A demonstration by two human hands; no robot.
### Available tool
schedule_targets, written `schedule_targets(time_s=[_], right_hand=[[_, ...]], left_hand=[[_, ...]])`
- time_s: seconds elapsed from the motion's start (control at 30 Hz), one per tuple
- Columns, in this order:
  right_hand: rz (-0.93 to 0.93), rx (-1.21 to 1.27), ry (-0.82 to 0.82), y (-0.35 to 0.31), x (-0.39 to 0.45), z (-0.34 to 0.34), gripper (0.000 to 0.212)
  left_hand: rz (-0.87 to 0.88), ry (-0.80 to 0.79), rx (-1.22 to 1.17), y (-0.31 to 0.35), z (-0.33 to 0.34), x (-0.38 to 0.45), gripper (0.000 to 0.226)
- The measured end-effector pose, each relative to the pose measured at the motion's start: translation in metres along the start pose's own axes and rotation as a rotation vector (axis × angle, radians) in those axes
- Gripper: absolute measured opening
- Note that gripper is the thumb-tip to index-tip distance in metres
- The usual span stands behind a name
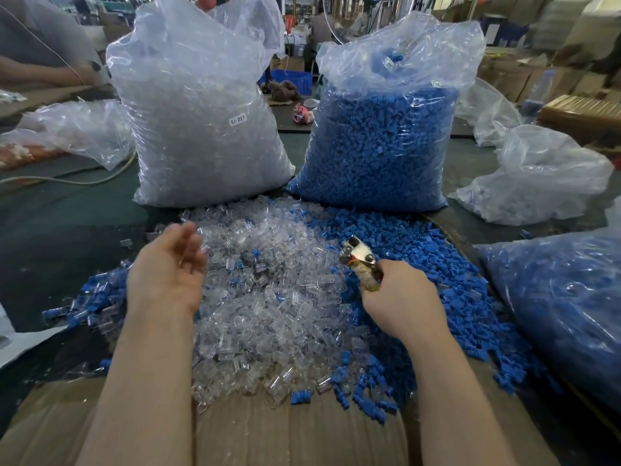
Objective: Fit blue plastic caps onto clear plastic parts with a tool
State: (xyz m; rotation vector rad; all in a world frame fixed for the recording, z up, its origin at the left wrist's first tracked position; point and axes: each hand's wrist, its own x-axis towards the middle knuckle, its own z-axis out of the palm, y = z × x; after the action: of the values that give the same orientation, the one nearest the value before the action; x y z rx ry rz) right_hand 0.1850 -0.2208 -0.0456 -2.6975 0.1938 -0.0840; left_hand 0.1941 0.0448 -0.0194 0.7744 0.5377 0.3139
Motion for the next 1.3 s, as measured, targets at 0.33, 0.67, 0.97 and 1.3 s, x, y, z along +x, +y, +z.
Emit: schedule_targets(time_s=[0.33, 0.67, 0.97, 1.3], right_hand=[[0.047, -0.124, -0.048, -0.006, -0.002, 0.0, 0.015], [0.069, -0.074, -0.048, -0.007, -0.004, 0.002, 0.015], [0.123, -0.02, 0.056, -0.007, -0.001, 0.0, 0.028], [0.057, 0.141, 0.111, -0.01, -0.002, -0.001, 0.025]], left_hand=[[0.091, -0.715, 1.512, -0.033, 0.027, -0.032, 0.054], [0.201, -0.743, 1.655, -0.04, 0.031, -0.032, 0.044], [0.256, -0.76, 1.66, -0.04, 0.033, -0.03, 0.022], [0.385, -0.662, 1.456, -0.043, 0.037, -0.033, 0.012]])
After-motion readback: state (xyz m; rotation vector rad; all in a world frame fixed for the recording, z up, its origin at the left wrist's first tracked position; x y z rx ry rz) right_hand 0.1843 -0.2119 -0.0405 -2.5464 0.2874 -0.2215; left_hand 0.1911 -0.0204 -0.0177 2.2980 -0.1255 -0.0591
